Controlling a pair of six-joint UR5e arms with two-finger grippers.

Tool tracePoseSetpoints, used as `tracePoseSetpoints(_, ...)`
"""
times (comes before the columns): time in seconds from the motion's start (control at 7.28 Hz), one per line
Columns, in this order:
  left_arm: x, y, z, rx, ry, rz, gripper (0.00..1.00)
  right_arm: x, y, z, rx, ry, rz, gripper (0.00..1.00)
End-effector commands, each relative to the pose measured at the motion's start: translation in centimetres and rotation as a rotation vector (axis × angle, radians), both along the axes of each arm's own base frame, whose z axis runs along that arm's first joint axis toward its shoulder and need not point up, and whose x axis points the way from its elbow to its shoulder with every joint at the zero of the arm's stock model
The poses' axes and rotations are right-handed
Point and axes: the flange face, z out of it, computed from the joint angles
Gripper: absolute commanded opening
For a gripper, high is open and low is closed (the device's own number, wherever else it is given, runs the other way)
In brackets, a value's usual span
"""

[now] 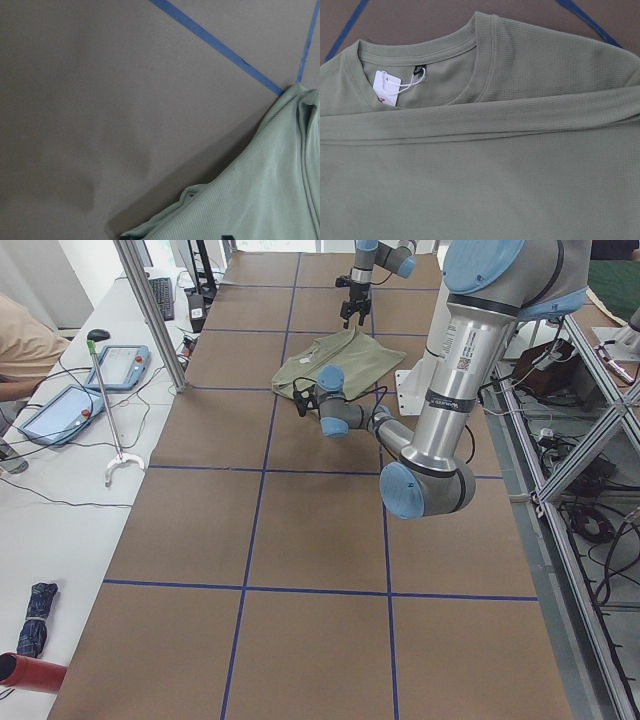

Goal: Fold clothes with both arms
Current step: 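Move the left gripper to the shirt's edge while the right gripper grasps the opposite edge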

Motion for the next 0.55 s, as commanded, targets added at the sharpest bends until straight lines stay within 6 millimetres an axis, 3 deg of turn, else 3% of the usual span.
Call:
tracePoseSetpoints(0.0,0.41,0.28,0.33,-0.004,-0.006,0.002,0.66,-0.31,-0.94,-0.14,0.006,-0.001,0.013,1.0)
tracePoseSetpoints(0.41,0.87,0.56,0.88,-0.009,-0.016,0.008,0.63,-0.64,-1.09,-0.3,0.007,-0.004,0.011,1.0)
